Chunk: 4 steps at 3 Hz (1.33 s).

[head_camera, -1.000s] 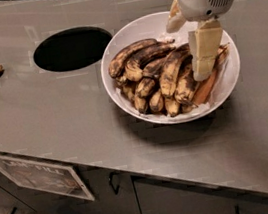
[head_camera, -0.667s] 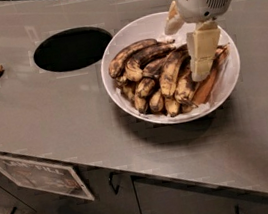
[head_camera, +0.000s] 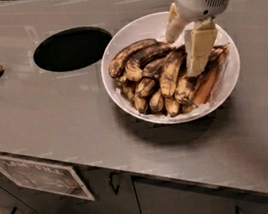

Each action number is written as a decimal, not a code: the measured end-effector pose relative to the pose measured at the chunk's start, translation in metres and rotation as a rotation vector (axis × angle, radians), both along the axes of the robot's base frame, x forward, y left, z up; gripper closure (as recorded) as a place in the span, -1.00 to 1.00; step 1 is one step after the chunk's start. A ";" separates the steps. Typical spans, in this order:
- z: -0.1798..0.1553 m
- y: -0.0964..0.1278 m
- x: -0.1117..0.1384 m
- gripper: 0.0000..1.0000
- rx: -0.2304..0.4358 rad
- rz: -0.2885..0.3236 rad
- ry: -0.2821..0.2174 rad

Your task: Pick banana from white bowl

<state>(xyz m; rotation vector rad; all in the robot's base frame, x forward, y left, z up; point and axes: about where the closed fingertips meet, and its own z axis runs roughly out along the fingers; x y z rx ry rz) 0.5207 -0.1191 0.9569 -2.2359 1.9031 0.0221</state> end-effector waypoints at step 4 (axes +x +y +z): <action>0.000 -0.003 0.013 -0.42 -0.014 0.023 0.010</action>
Offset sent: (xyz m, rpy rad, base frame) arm -0.0245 -0.0225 0.0013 -0.0719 0.1232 0.0263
